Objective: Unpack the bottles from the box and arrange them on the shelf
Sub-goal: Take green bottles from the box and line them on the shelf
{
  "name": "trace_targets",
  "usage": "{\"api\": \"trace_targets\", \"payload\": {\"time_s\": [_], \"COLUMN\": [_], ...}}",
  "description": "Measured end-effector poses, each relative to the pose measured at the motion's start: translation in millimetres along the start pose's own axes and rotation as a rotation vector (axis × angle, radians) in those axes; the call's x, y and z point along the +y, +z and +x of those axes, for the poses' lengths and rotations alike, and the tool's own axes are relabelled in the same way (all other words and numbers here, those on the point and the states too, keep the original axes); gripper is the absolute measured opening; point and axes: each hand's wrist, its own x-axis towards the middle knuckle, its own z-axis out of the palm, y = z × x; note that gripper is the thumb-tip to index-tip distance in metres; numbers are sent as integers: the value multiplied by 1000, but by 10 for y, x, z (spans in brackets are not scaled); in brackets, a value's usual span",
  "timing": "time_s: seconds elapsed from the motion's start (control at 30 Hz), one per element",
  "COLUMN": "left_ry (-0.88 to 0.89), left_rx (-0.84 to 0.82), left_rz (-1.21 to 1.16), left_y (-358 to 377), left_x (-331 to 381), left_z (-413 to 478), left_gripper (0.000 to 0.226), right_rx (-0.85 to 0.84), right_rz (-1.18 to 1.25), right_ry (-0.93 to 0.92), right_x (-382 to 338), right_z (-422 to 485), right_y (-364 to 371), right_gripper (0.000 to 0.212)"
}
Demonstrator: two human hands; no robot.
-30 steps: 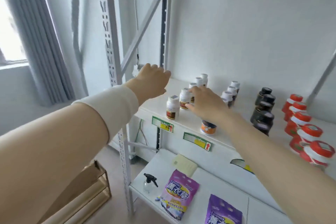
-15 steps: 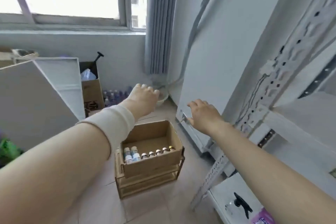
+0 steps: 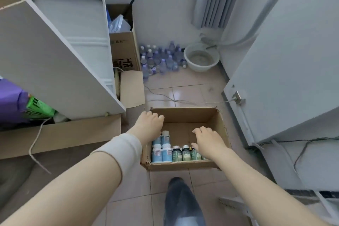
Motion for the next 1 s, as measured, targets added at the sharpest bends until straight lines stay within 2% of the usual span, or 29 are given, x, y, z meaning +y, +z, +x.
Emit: {"api": "trace_targets", "payload": {"time_s": [0.13, 0.3, 0.5, 0.73, 0.87, 1.0], "left_ry": [-32, -18, 45, 53, 47, 60], "left_rx": [-139, -334, -424, -545, -592, -529], "left_rz": [-137, -252, -426, -516, -579, -659], "left_y": [658, 1482, 2128, 2534, 2628, 2599], "left_x": [46, 239, 607, 779, 776, 689], "left_z": [558, 1075, 1746, 2066, 2125, 2105], "left_gripper": [37, 43, 50, 54, 53, 47], "right_rx": [-160, -337, -409, -513, -538, -508], "right_rz": [65, 26, 73, 140, 264, 470], "right_ry": [-52, -107, -58, -105, -81, -38], "right_x": [128, 267, 566, 693, 727, 785], "right_z": [700, 1328, 1903, 2238, 2297, 2262], "right_y": [549, 1216, 1872, 2142, 2149, 2132], "right_gripper": [48, 52, 78, 77, 74, 71]}}
